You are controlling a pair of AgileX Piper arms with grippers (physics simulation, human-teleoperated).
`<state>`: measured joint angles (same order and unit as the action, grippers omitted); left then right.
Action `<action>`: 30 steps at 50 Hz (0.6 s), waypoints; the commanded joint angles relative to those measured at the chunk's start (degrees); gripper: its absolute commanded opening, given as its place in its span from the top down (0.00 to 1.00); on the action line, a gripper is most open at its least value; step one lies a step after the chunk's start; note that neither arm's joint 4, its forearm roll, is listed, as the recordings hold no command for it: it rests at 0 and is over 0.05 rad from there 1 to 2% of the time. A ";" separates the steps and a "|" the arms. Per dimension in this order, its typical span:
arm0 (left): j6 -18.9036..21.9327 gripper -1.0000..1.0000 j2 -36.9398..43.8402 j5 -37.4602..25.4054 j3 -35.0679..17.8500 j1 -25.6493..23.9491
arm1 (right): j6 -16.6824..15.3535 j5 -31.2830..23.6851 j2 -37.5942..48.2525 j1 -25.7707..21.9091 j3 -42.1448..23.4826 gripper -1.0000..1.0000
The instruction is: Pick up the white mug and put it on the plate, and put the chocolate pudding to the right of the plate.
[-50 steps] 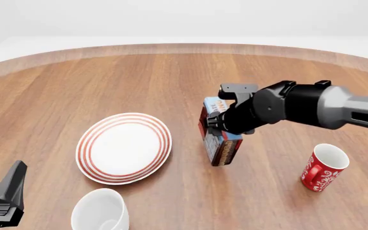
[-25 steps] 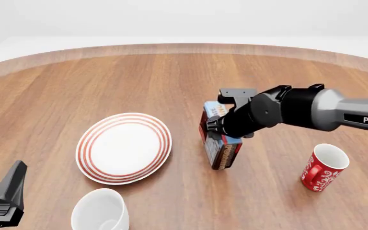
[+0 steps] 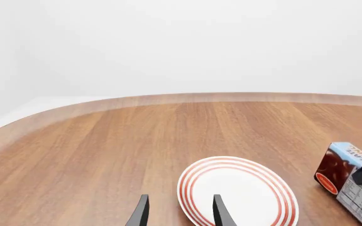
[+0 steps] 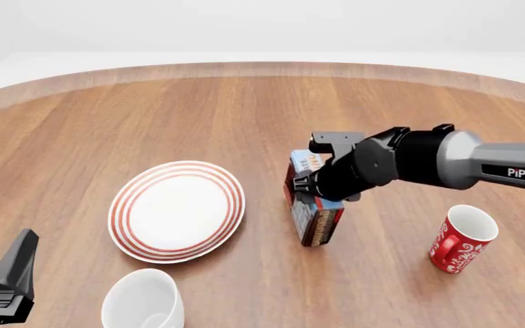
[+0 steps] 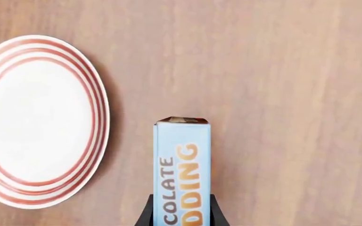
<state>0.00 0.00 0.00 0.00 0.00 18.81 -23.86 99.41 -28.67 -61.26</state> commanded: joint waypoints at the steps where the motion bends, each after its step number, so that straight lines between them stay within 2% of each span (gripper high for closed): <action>1: 0.00 0.00 0.00 0.00 0.00 0.00 | 1.41 0.43 0.42 -0.11 0.24 1.00; 10: 0.00 0.00 0.00 0.00 0.00 0.00 | 1.18 0.42 0.63 0.01 0.10 1.00; 11: 0.00 0.00 0.00 0.00 0.00 0.00 | 1.24 0.43 0.62 0.06 0.12 0.00; 30: 0.00 0.00 0.00 0.00 0.00 0.00 | 1.01 0.31 -0.38 0.00 -0.23 0.00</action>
<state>0.00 0.00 0.00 0.00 0.00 19.94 -23.50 99.57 -28.72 -61.37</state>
